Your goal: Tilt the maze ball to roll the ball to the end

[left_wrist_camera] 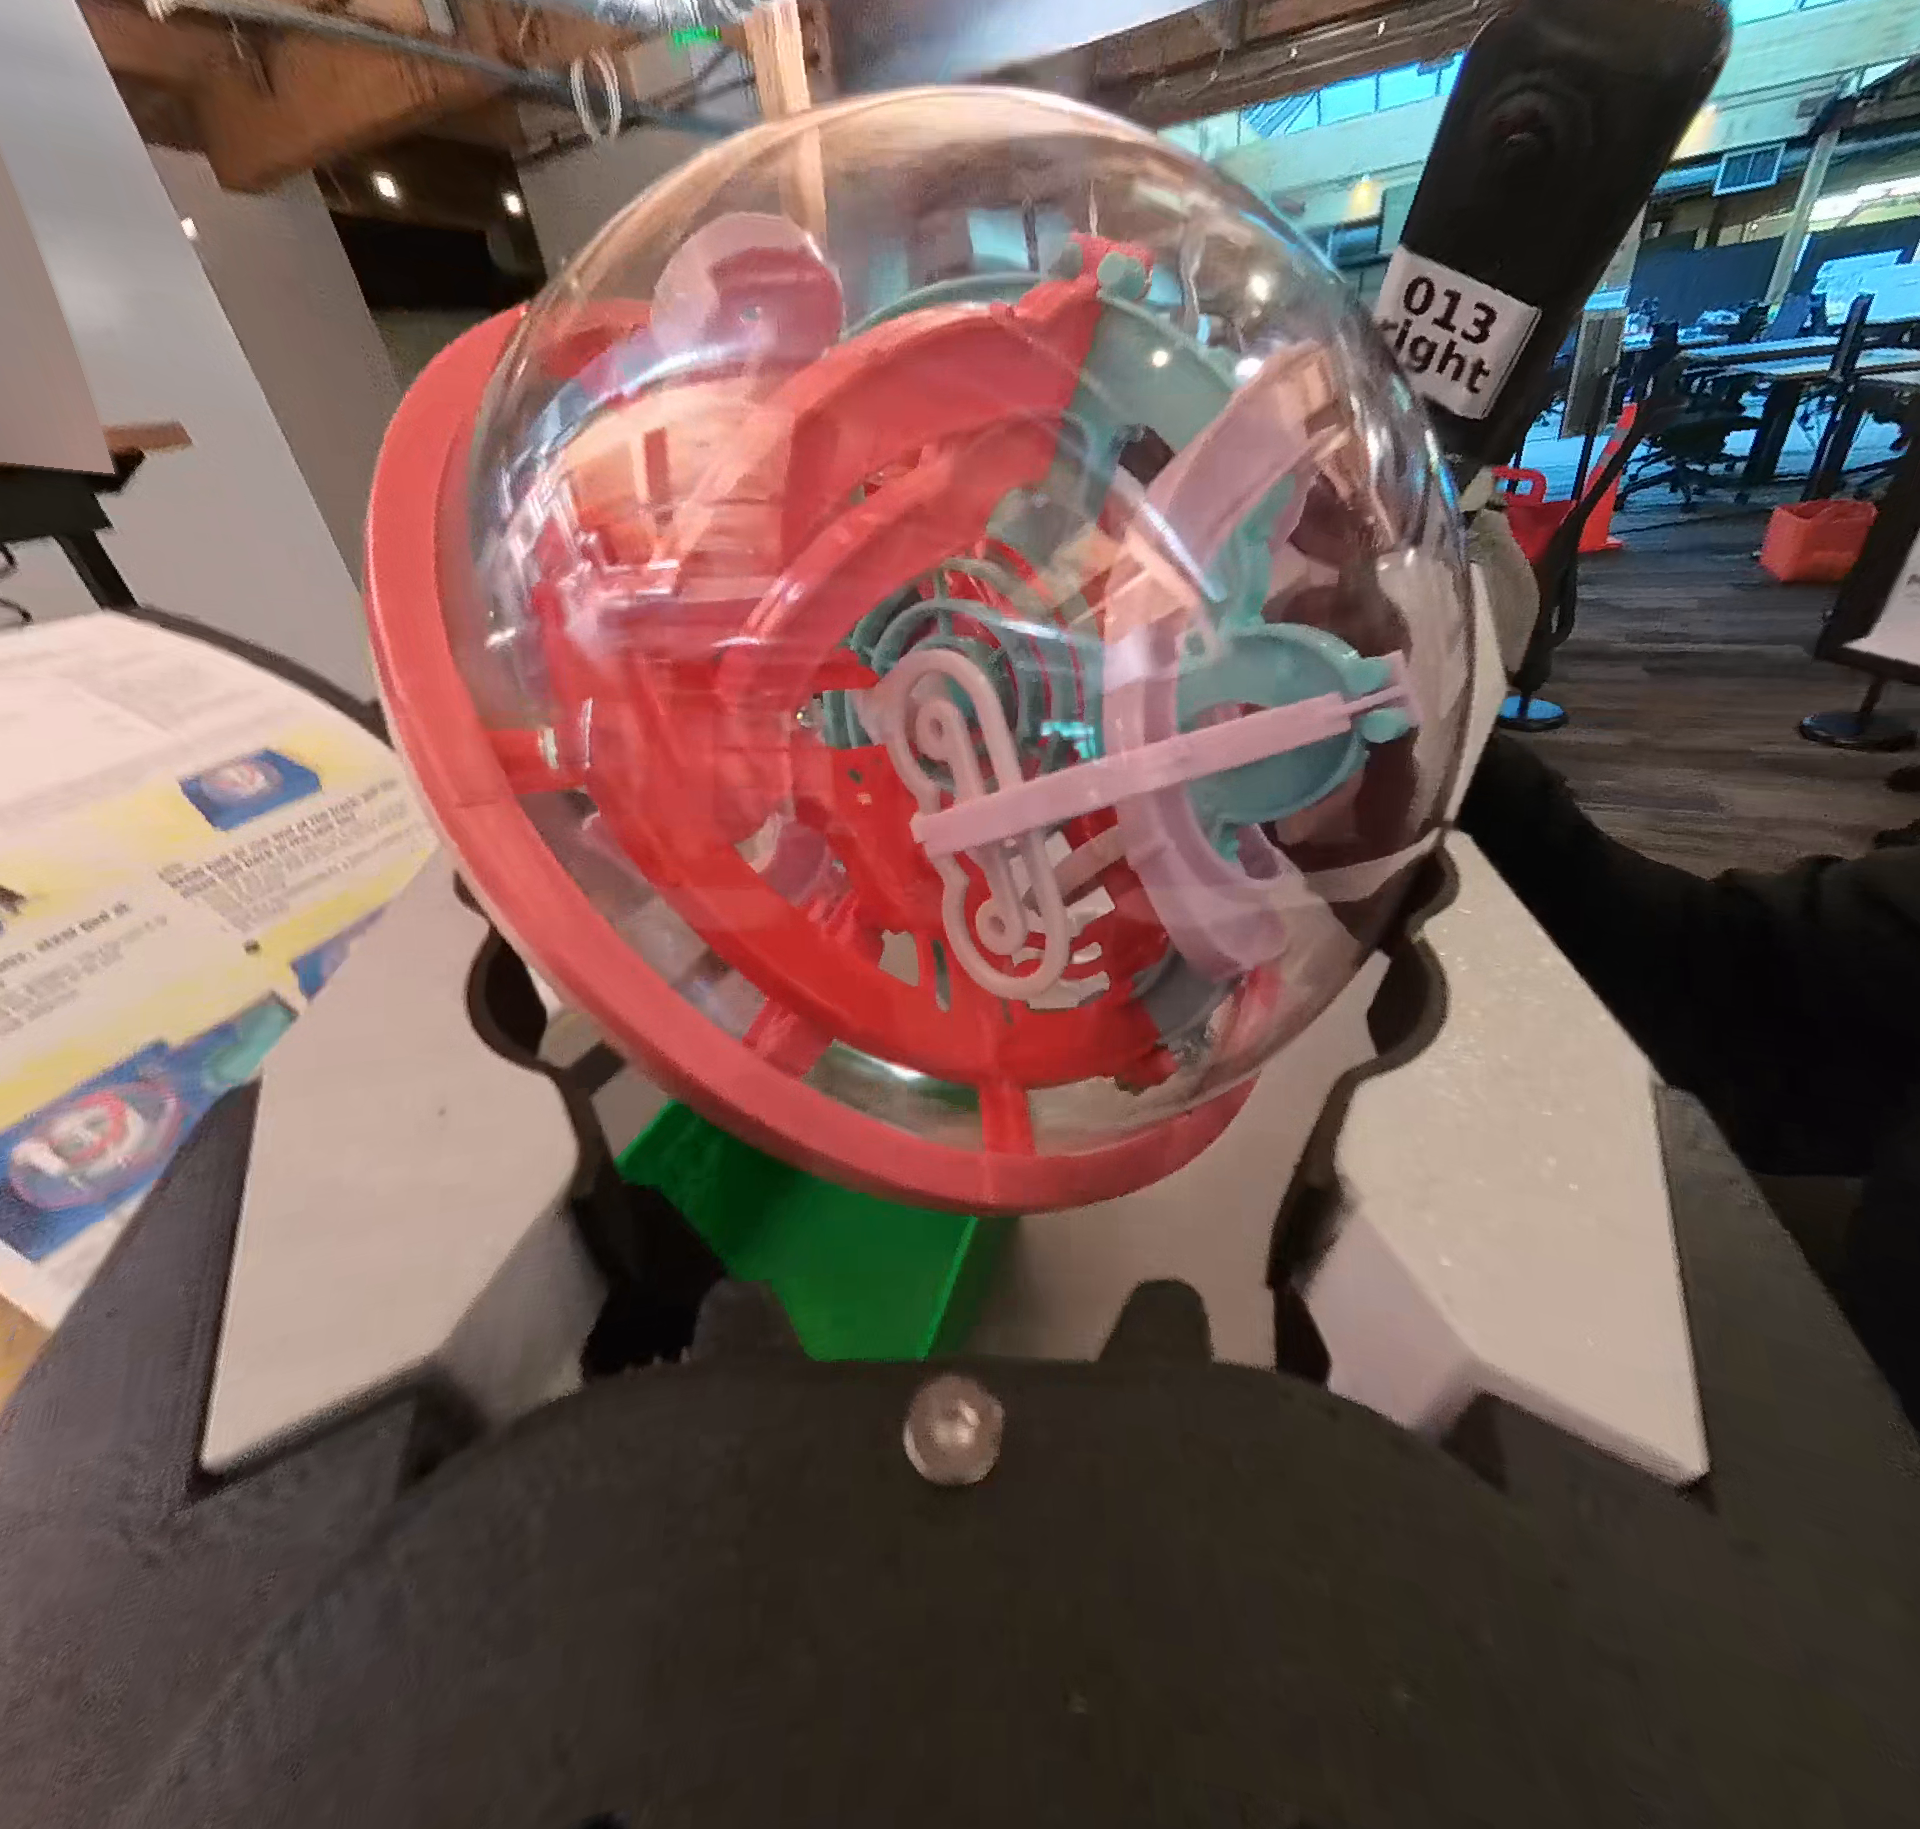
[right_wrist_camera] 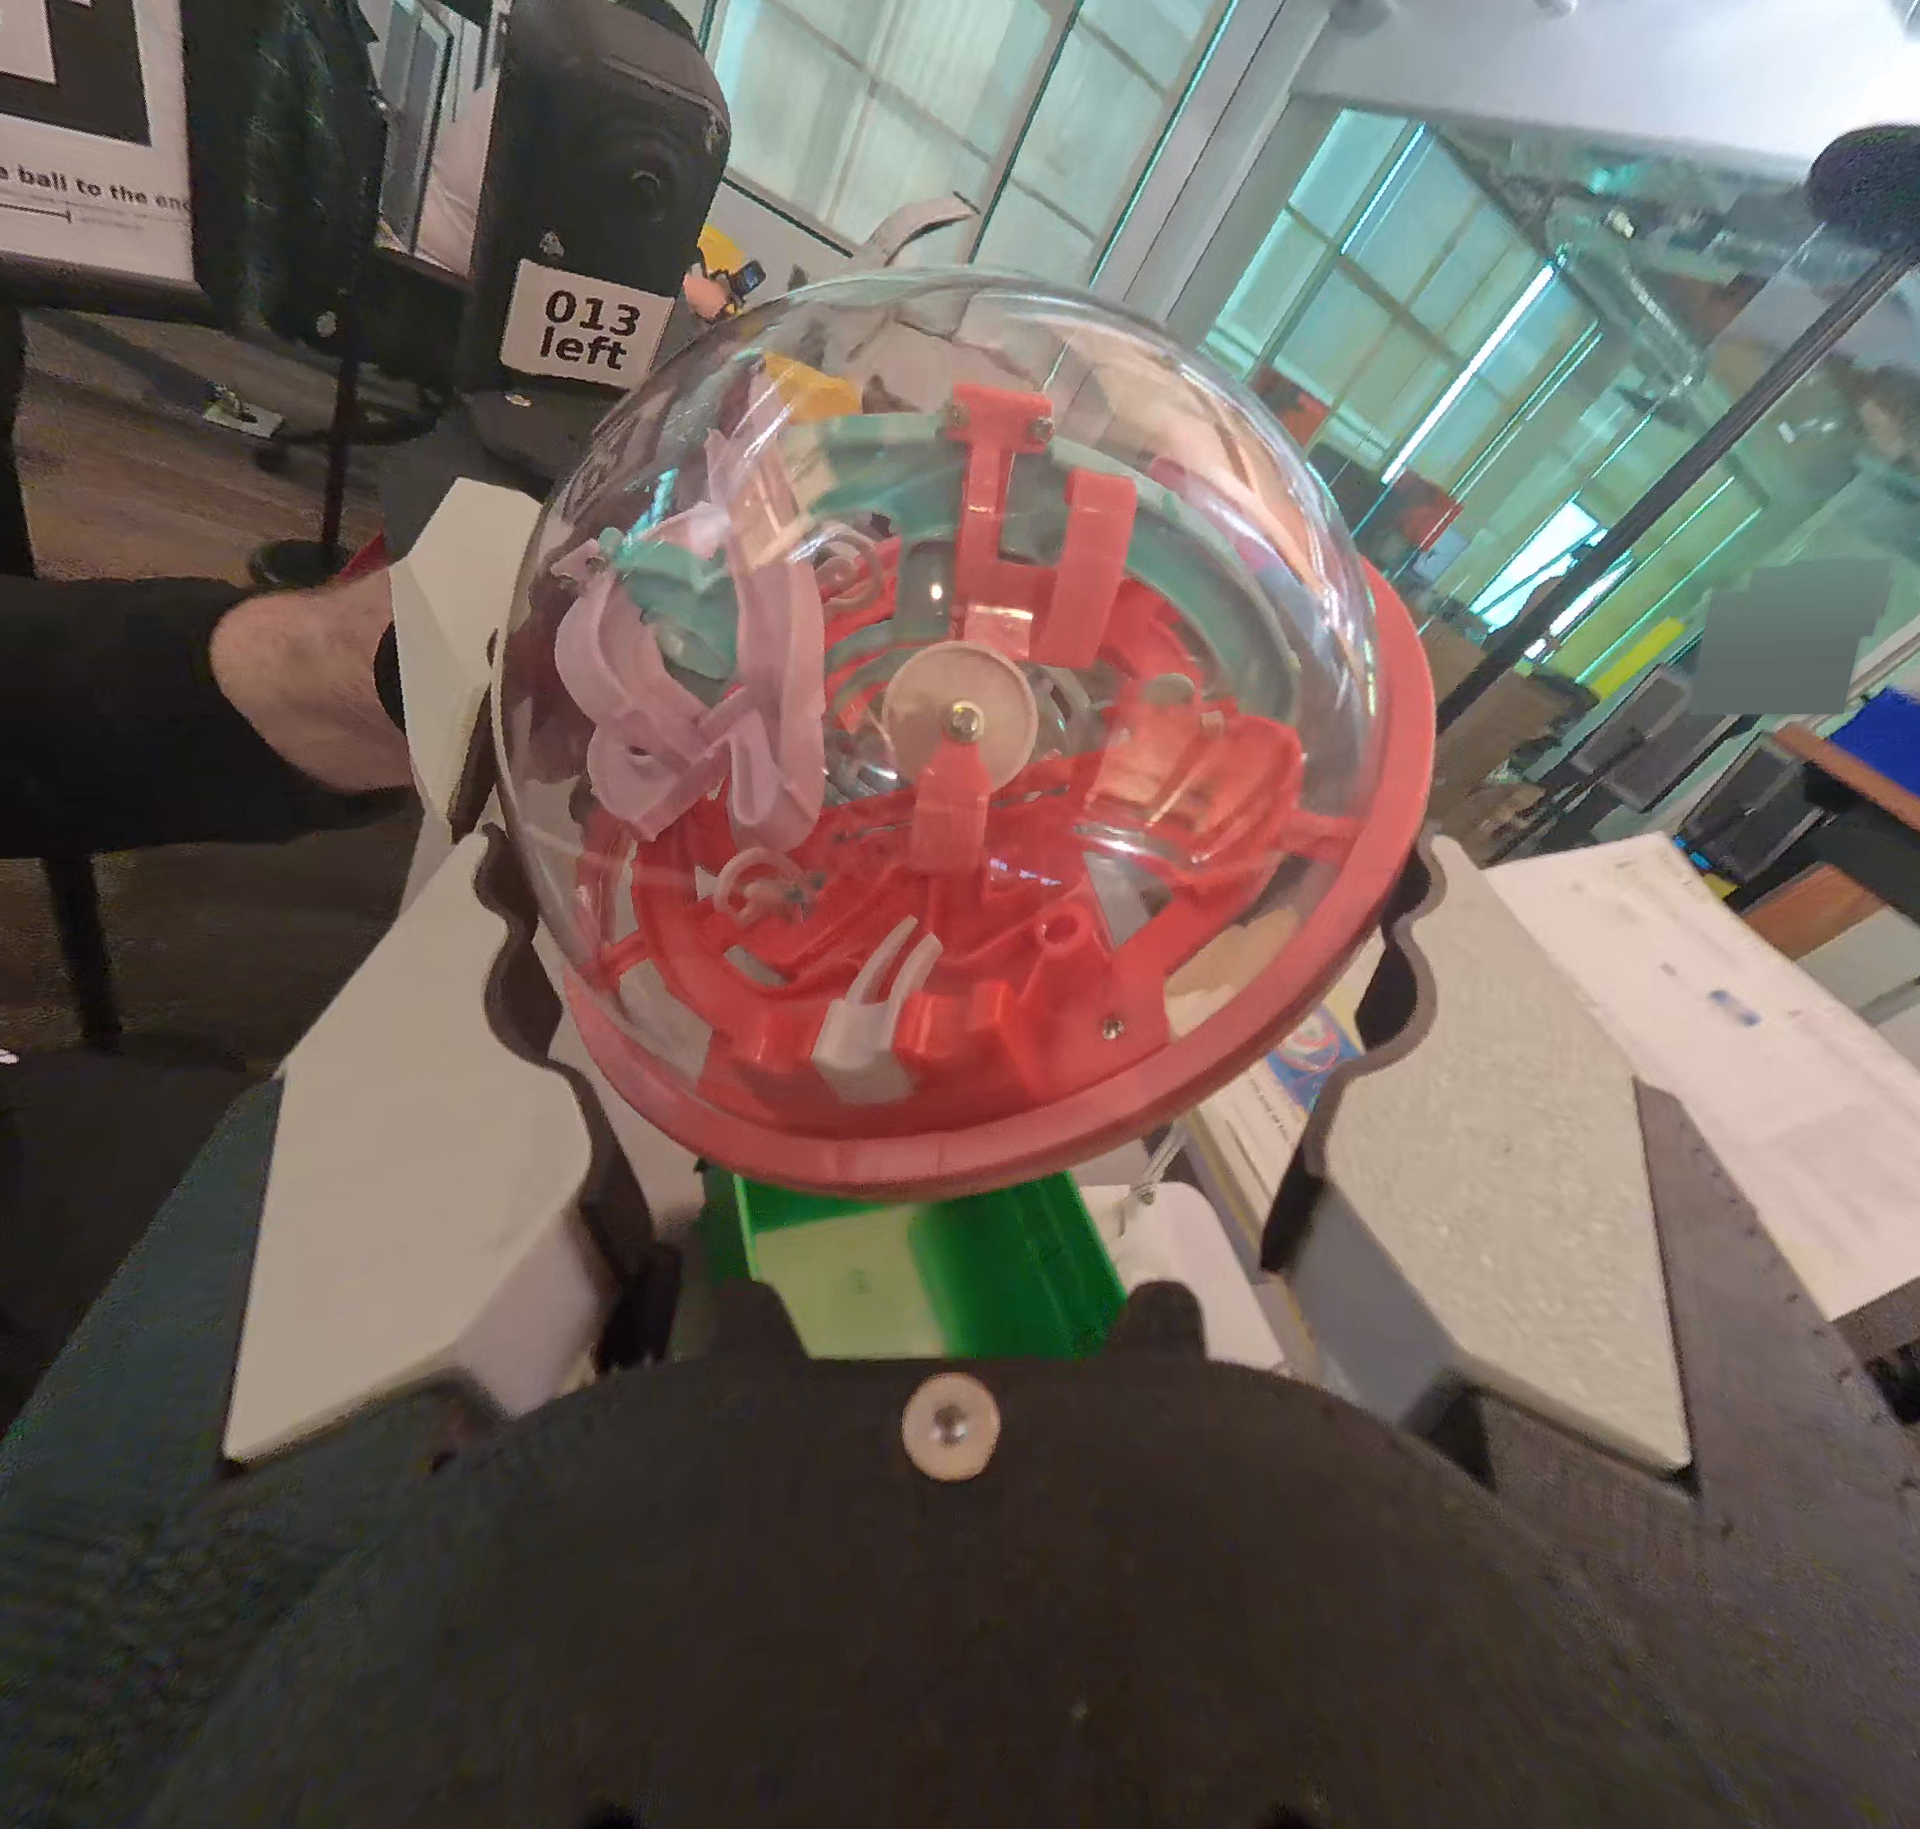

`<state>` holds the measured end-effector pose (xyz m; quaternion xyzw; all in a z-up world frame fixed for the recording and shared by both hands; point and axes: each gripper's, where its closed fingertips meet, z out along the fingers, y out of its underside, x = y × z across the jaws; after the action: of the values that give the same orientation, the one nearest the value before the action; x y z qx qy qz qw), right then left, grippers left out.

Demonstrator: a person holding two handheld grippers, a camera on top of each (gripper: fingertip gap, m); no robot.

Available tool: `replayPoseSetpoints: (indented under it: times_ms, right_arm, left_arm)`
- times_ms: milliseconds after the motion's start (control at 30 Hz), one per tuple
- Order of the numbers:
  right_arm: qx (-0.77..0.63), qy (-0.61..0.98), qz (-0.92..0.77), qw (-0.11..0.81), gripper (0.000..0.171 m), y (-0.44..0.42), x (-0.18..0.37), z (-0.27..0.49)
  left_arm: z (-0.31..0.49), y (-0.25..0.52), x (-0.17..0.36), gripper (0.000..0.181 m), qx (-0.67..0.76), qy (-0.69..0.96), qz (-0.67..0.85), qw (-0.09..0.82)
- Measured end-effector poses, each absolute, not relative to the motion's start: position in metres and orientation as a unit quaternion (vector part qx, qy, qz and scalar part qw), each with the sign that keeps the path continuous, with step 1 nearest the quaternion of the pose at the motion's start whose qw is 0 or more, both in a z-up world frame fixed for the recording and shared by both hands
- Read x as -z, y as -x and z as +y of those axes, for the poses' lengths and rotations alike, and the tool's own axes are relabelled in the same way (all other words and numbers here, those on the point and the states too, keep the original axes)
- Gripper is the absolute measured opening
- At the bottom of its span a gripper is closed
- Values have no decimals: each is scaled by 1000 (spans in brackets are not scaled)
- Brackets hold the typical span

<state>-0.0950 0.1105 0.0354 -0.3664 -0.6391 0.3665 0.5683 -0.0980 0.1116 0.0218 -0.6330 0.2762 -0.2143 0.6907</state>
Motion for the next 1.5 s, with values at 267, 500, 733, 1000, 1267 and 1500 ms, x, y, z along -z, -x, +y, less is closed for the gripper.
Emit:
replayPoseSetpoints:
  times_ms: [267,500,733,1000,1267,1500]
  right_arm:
    - [-356,336,-642,590,155,84,-30,87]
    - [-394,403,-634,530,155,118,-6,143]
    - [-407,427,-638,495,156,121,47,139]
    - [-398,365,-636,552,156,110,28,112]
    - [-329,217,-607,690,155,76,-53,60]
    - [-285,88,-576,761,157,32,-118,2]
  left_arm:
    - [90,90,-14,158,176,616,291,710]
    - [142,121,3,159,222,669,244,666]
    - [138,122,64,159,258,695,210,637]
    - [113,115,42,159,178,661,255,683]
    - [60,84,-48,159,-19,557,386,736]
    - [0,38,-113,159,-122,456,444,761]
